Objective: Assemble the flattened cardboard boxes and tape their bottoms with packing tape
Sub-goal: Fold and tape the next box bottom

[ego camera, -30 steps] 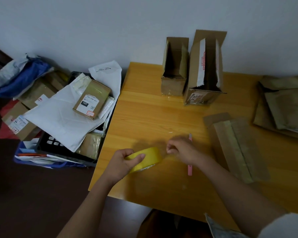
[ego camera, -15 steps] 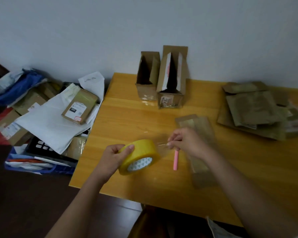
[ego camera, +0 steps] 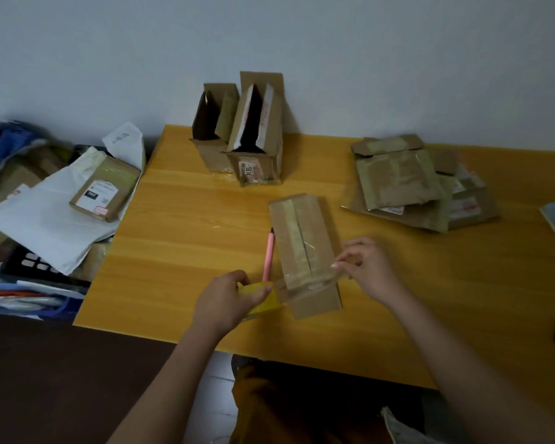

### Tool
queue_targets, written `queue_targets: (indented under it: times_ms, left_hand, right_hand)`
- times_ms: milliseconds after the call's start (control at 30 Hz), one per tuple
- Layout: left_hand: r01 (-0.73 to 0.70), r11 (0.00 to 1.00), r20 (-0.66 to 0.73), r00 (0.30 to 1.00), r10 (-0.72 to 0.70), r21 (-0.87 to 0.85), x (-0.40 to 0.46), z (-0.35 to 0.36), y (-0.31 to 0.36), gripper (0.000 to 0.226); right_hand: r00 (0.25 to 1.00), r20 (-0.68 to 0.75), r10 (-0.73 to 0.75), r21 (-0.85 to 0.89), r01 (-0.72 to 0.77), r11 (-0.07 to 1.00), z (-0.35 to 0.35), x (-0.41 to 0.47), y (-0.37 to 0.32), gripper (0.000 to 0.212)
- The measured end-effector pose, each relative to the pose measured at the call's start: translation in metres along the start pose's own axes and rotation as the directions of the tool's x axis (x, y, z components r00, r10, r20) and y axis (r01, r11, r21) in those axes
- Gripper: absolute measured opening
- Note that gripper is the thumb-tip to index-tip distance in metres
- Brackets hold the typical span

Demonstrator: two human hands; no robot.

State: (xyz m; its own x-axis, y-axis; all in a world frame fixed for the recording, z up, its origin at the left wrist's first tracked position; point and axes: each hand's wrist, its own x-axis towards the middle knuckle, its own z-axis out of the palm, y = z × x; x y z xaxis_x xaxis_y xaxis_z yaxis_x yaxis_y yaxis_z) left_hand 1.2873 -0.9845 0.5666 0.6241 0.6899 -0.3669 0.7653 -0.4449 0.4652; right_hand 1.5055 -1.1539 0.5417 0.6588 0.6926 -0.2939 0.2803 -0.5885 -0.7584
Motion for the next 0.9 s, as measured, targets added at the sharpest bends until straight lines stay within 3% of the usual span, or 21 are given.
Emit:
queue_targets:
  times_ms: [200,467,700,800,900]
  left_hand:
    - [0.013,0.982,-0.006,1.0,-0.012,0.186,0.0,0.012,0.029,0.054]
    - [0.047,0.967,-0.001,0.999,-0.049,0.252,0.007,0.017,0.038,0.053]
    - [0.072,0.969,0.026,0.996,-0.081,0.236,0.013,0.027,0.038,0.048]
    - [-0.023,0.952,0.044,0.999,0.01,0.306,0.021,0.032,0.041,0.043]
    - [-0.132,0.865,0.077,0.991,0.109,0.484,0.027,0.042,0.052,0.035]
  right_hand:
    - [0.995,-0.095,-0.03,0.059,0.036,0.998,0.006,-0.005,0.027,0.008]
    - [0.995,-0.095,-0.008,0.048,0.013,0.999,0.018,0.002,0.039,0.008]
    - [0.981,-0.086,0.172,0.204,-0.152,0.967,0.032,0.008,0.048,0.003]
    - [0.963,-0.062,0.261,0.289,-0.233,0.928,0.031,0.011,0.051,0.018]
    - [0.954,-0.058,0.293,0.278,-0.266,0.923,0.027,0.011,0.054,0.036]
